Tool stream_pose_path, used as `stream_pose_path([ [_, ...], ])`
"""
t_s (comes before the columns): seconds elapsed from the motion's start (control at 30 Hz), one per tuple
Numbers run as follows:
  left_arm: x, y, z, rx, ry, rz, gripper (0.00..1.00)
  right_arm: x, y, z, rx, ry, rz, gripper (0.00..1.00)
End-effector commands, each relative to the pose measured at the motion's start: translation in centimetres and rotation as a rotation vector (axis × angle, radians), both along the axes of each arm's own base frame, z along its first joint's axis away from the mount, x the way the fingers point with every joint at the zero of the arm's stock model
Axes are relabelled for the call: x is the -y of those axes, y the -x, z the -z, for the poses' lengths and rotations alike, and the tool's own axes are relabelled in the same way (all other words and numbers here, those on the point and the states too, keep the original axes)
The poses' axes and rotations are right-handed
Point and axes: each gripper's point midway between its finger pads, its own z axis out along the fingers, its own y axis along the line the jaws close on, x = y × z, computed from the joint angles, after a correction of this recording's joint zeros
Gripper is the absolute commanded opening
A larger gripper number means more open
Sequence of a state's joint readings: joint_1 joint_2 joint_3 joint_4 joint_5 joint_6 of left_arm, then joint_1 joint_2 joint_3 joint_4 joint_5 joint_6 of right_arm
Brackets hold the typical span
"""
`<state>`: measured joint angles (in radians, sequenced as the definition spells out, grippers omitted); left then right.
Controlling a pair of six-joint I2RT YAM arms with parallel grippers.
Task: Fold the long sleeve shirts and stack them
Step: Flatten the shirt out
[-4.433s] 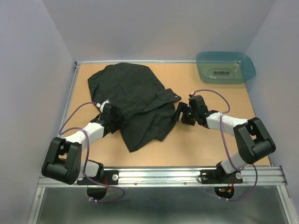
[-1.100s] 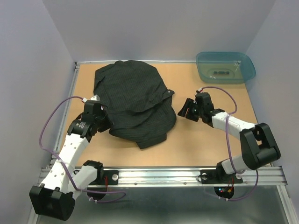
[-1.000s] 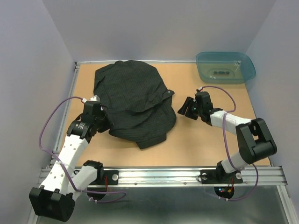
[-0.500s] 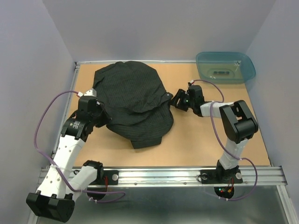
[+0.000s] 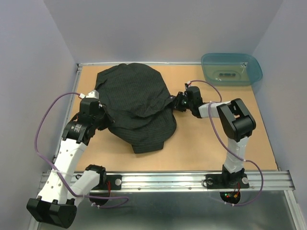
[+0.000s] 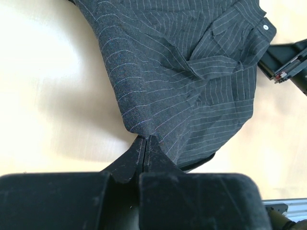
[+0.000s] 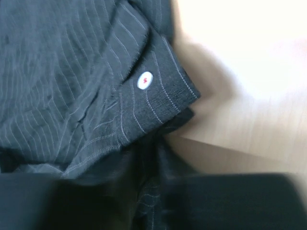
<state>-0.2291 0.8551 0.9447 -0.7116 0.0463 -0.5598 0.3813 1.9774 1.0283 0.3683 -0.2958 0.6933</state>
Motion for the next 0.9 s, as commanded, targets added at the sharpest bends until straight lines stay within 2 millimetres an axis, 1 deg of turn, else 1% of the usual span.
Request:
stream_pose_path([
  [0.0, -0.6, -0.4, -0.9, 0.040, -0.036, -0.010, 0.00, 1.0, 0.1, 0.3, 0.006, 0.117, 0.007, 0.17],
  [0.03, -0.6, -0.5, -1.0, 0.042, -0.038, -0.008, 0.00, 1.7, 0.3, 0.1, 0.009, 0.161, 0.010, 0.10],
  [0.07, -1.3, -0.9, -1.6, 0.060, -0.065, -0.036, 0.00, 1.6, -1.5, -2.8, 0.077, 0.183, 0.018, 0.01],
  [0.1, -1.5, -1.2, -1.7, 0.059, -0.075, -0.044, 0.00, 2.0, -2.3, -4.8, 0.117, 0.217, 0.026, 0.00],
  [0.13, -1.6, -1.4, -2.1, 0.066, -0.088, -0.046, 0.00, 3.2, -2.7, -7.5, 0.161, 0.297, 0.034, 0.01],
  [0.17, -2.0, -1.8, -3.4, 0.099, -0.099, -0.061, 0.00, 3.1, -4.2, -12.0, 0.243, 0.307, 0.049, 0.00],
  [0.2, -2.1, -2.2, -3.8, 0.105, -0.110, -0.067, 0.00, 3.4, -4.9, -15.1, 0.305, 0.340, 0.045, 0.01],
  [0.23, -2.4, -2.4, -4.5, 0.120, -0.121, -0.075, 0.00, 3.9, -4.4, -16.6, 0.296, 0.374, 0.043, 0.01],
  [0.27, -2.9, -2.9, -6.3, 0.160, -0.141, -0.093, 0.00, 4.3, -4.6, -19.6, 0.339, 0.389, 0.067, 0.01],
  [0.3, -3.0, -3.2, -6.8, 0.164, -0.154, -0.099, 0.00, 3.9, -5.2, -24.8, 0.425, 0.369, 0.087, 0.01],
  [0.33, -3.2, -3.4, -7.5, 0.178, -0.161, -0.103, 0.00, 3.4, -4.2, -25.5, 0.413, 0.396, 0.065, 0.01],
  [0.37, -3.5, -3.7, -8.9, 0.210, -0.175, -0.109, 0.00, 2.8, -3.9, -27.2, 0.433, 0.394, 0.062, 0.03],
  [0.4, -3.6, -3.8, -9.3, 0.217, -0.180, -0.114, 0.00, 2.0, -3.4, -28.1, 0.444, 0.402, 0.052, 0.07],
  [0.43, -3.6, -4.0, -9.6, 0.219, -0.186, -0.114, 0.00, 0.0, -2.0, -29.3, 0.465, 0.420, 0.018, 0.12],
  [0.47, -3.7, -4.0, -10.1, 0.231, -0.187, -0.120, 0.00, -1.3, -1.1, -29.3, 0.470, 0.427, -0.007, 0.27],
  [0.5, -3.8, -4.0, -10.0, 0.230, -0.190, -0.123, 0.00, -2.7, -0.1, -28.9, 0.470, 0.435, -0.042, 0.35],
  [0.53, -3.8, -3.9, -9.9, 0.230, -0.188, -0.123, 0.00, -5.5, 2.2, -27.8, 0.461, 0.438, -0.124, 0.44],
  [0.57, -3.7, -3.8, -9.2, 0.215, -0.185, -0.115, 0.00, -6.8, 3.2, -26.9, 0.448, 0.438, -0.166, 0.58],
  [0.6, -3.6, -3.5, -8.9, 0.212, -0.178, -0.111, 0.00, -8.4, 5.0, -24.8, 0.407, 0.436, -0.240, 0.63],
  [0.63, -3.5, -3.4, -8.4, 0.203, -0.174, -0.109, 0.00, -8.7, 5.6, -23.7, 0.378, 0.431, -0.261, 0.66],
  [0.67, -3.2, -3.1, -7.4, 0.179, -0.165, -0.093, 0.00, -8.5, 6.1, -22.5, 0.345, 0.430, -0.265, 0.71],
  [0.7, -3.1, -2.8, -7.2, 0.179, -0.154, -0.089, 0.00, -7.8, 6.1, -21.9, 0.326, 0.442, -0.233, 0.73],
  [0.73, -3.0, -2.5, -6.9, 0.175, -0.150, -0.082, 0.00, -7.0, 6.4, -22.2, 0.329, 0.450, -0.208, 0.73],
  [0.77, -2.9, -2.2, -6.2, 0.160, -0.147, -0.077, 0.00, -5.9, 6.8, -20.4, 0.299, 0.492, -0.197, 0.75],
  [0.8, -2.9, -1.9, -6.0, 0.161, -0.145, -0.075, 0.00, -4.8, 6.7, -20.3, 0.298, 0.513, -0.163, 0.75],
  [0.83, -3.1, -1.7, -5.9, 0.158, -0.149, -0.077, 0.00, -3.2, 6.5, -20.7, 0.306, 0.533, -0.114, 0.75],
  [0.87, -3.2, -1.6, -5.5, 0.148, -0.155, -0.081, 0.00, -1.9, 6.7, -19.6, 0.275, 0.544, -0.093, 0.75],
])
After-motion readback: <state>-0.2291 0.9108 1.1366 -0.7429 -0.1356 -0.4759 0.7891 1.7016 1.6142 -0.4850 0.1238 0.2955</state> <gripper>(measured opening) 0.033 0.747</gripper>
